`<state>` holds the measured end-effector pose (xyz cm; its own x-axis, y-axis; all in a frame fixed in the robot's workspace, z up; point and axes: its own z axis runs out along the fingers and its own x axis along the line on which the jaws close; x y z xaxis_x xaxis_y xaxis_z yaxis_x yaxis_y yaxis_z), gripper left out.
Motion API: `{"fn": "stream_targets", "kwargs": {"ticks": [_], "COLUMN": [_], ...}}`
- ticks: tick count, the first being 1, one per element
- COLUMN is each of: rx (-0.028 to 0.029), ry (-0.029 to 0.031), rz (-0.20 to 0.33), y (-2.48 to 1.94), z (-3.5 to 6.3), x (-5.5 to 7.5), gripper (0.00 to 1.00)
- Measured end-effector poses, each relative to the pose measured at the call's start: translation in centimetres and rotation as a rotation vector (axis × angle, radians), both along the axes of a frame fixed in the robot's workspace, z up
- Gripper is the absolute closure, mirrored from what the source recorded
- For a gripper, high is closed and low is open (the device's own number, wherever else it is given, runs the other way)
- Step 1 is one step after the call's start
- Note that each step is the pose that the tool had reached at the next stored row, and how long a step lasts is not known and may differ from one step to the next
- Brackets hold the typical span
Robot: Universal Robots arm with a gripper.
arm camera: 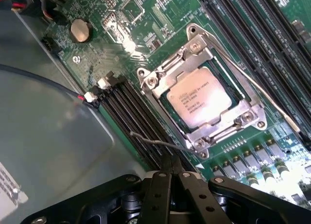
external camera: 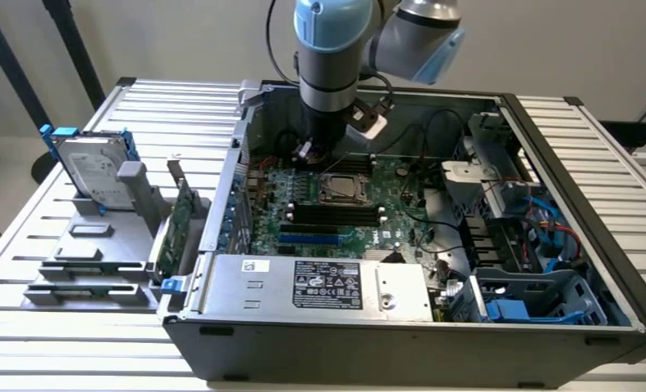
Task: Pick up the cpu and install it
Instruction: 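Install the first cpu locking lever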
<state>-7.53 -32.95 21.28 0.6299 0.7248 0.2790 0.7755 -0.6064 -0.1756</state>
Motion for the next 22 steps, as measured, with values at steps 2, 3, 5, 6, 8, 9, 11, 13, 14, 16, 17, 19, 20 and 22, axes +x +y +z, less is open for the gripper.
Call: {"fn": "stream_targets", "kwargs": {"ticks": [2, 3, 5, 6, 8, 9, 11, 13, 14, 16, 17, 19, 20, 22], "rx": [0.0001, -0.0001, -0.0006, -0.0009, -0.0014, -0.0018, -0.0034, -0.0054, -0.0067, -0.0102, -0.0118, -0.014, -0.0148, -0.0153], "ry": [-0.0001, 0.0, 0.0001, 0.0, 0.0001, 0.0, 0.0, -0.0001, -0.0002, 0.0, 0.0001, 0.0001, 0.0001, 0.0], "rz": [0.0, 0.001, 0.002, 0.003, 0.006, 0.008, 0.01, 0.013, 0.014, 0.016, 0.018, 0.021, 0.023, 0.028], "y": [-0.01, -0.04, -0.12, -0.18, -0.34, -0.43, -0.57, -0.66, -0.7, -0.78, -0.81, -0.82, -0.82, -0.82], "z": [0.0, 0.01, 0.0, -0.01, -0.03, -0.05, -0.06, -0.09, -0.11, -0.13, -0.16, -0.27, -0.37, -0.7], "x": [-0.03, -0.05, -0.05, -0.05, -0.05, -0.05, -0.05, -0.05, -0.05, -0.05, -0.05, -0.05, -0.05, -0.05], "gripper": [0.89, 0.89, 0.89, 0.89, 0.89, 0.89, 0.89, 0.89, 0.89, 0.89, 0.89, 0.89, 0.89, 0.89]}}
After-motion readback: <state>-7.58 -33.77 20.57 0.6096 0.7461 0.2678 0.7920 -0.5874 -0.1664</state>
